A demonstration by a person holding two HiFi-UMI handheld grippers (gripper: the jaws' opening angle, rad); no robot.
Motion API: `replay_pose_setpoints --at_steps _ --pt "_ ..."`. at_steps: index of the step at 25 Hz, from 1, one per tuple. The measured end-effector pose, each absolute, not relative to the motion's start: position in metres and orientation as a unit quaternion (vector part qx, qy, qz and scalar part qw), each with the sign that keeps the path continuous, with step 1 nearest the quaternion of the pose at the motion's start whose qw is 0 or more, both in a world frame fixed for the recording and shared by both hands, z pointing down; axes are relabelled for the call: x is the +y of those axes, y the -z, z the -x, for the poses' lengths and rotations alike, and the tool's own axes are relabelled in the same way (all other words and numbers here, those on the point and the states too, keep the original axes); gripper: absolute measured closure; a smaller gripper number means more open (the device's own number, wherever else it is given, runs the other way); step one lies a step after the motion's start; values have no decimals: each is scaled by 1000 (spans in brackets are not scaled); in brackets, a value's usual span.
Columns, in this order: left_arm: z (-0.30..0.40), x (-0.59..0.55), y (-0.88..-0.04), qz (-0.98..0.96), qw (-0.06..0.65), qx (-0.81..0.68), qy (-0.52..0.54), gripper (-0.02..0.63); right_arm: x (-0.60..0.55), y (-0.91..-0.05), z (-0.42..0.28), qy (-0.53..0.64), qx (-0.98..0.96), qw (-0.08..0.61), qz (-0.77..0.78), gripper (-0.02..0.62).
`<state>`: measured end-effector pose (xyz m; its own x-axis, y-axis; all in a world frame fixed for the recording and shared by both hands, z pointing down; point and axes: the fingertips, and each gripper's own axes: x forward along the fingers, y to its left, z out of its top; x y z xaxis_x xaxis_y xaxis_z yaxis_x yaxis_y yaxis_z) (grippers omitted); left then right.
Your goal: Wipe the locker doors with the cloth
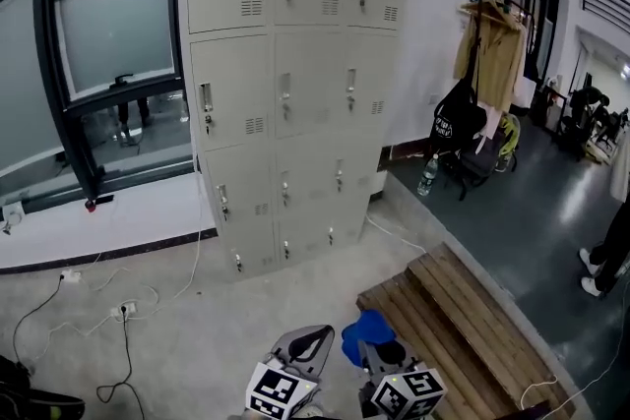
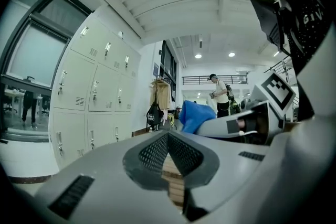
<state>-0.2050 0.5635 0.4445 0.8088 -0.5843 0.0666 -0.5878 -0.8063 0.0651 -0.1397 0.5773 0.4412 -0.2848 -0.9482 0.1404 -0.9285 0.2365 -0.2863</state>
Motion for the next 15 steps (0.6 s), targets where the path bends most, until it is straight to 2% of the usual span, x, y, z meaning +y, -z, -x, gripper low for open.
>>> replay_pose_setpoints --at_steps 15 --pt "170 472 -461 -958 57 -278 -37 600 481 -449 111 168 774 26 609 511"
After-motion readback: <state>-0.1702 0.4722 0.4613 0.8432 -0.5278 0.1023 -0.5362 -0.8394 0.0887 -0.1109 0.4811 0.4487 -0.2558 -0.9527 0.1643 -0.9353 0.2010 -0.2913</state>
